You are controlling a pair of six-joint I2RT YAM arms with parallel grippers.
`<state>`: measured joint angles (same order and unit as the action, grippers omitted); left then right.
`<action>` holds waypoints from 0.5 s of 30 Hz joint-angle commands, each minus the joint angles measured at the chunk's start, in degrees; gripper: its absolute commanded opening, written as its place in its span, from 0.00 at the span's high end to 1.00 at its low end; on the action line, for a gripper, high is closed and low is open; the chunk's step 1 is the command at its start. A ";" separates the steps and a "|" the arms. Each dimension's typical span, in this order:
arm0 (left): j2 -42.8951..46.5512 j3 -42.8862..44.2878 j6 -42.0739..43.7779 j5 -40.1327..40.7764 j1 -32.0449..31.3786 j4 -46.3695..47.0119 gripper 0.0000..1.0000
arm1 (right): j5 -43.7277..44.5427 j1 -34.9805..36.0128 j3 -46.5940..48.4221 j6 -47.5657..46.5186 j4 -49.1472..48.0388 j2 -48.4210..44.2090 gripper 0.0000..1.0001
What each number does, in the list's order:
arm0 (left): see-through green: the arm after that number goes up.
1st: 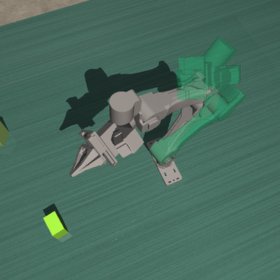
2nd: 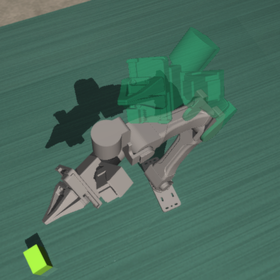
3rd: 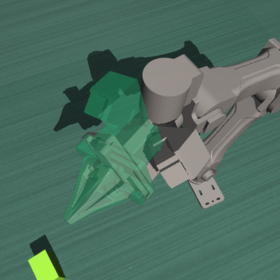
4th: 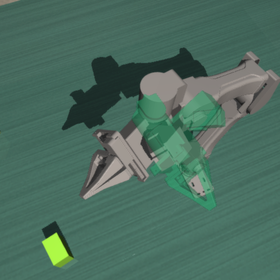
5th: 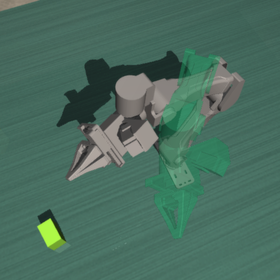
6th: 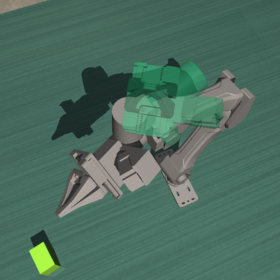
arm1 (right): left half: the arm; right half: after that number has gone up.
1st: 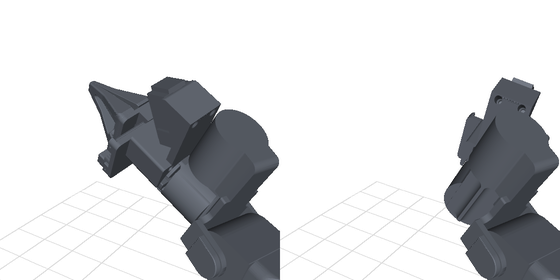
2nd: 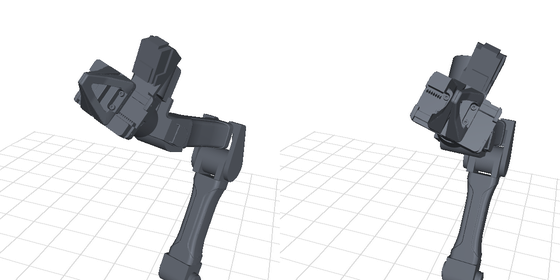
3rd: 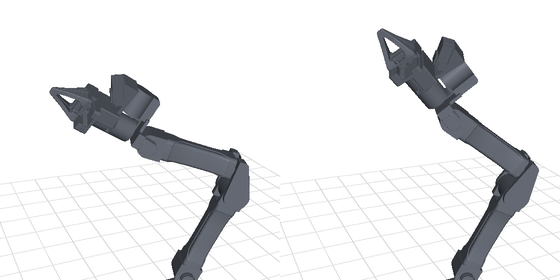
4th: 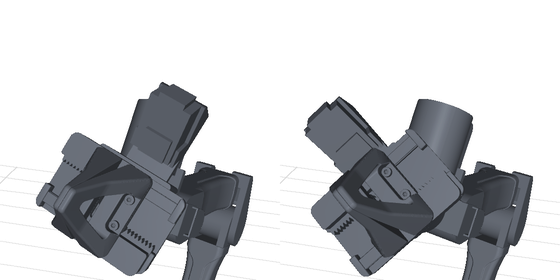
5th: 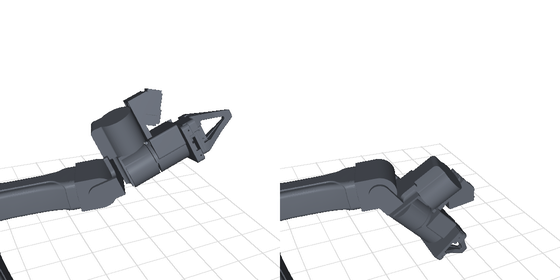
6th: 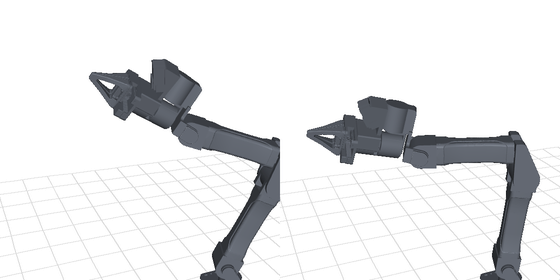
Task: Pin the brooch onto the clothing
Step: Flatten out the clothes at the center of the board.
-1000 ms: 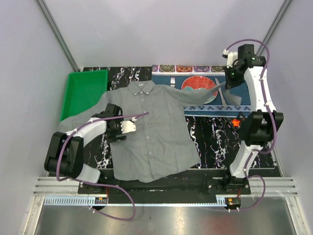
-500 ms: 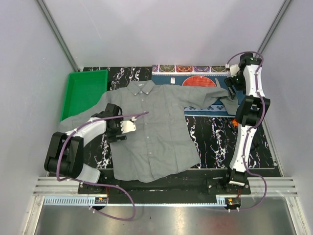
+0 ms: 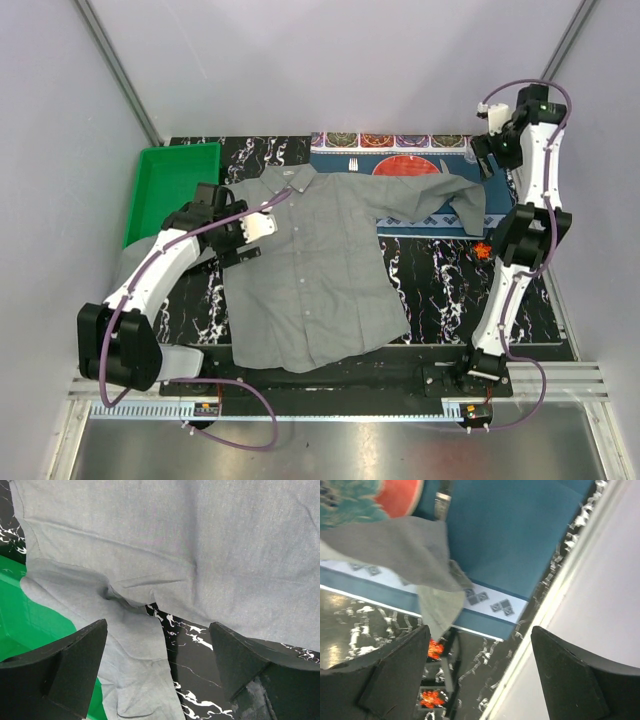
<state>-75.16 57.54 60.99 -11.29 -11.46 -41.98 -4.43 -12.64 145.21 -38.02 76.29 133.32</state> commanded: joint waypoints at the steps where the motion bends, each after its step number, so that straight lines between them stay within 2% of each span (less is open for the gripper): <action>1: -0.17 1.61 -1.75 -3.21 0.04 -2.32 0.10 | -15.23 -3.08 -4.65 -0.66 14.06 -5.43 0.11; 3: 0.88 0.74 -2.02 -3.56 0.04 -2.32 0.10 | -23.73 -5.71 -8.16 -0.13 12.75 -9.36 0.09; 5: 1.50 -0.05 -2.28 -4.09 0.04 -2.32 0.10 | -28.42 -6.95 -17.38 2.41 7.77 -13.06 0.09; 8: 2.20 -0.67 -2.46 -4.27 0.04 -2.32 0.10 | -31.08 -7.13 -33.46 5.06 -3.55 -23.41 0.10; 10: 2.38 -0.94 -2.54 -4.27 -0.05 -2.32 0.10 | -30.91 -7.22 -42.06 6.02 -8.85 -26.43 0.11; 11: 2.47 -1.11 -2.46 -4.27 0.04 -2.32 0.10 | -30.73 -7.22 -43.76 6.38 -12.19 -27.83 0.12; 15: 2.65 -1.73 -2.19 -4.79 0.04 -2.32 0.10 | -32.13 -7.75 -46.50 6.21 -14.94 -27.76 0.16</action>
<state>-74.52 56.42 59.24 -13.19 -11.46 -44.73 -31.79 -20.64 100.25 -33.10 69.52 107.37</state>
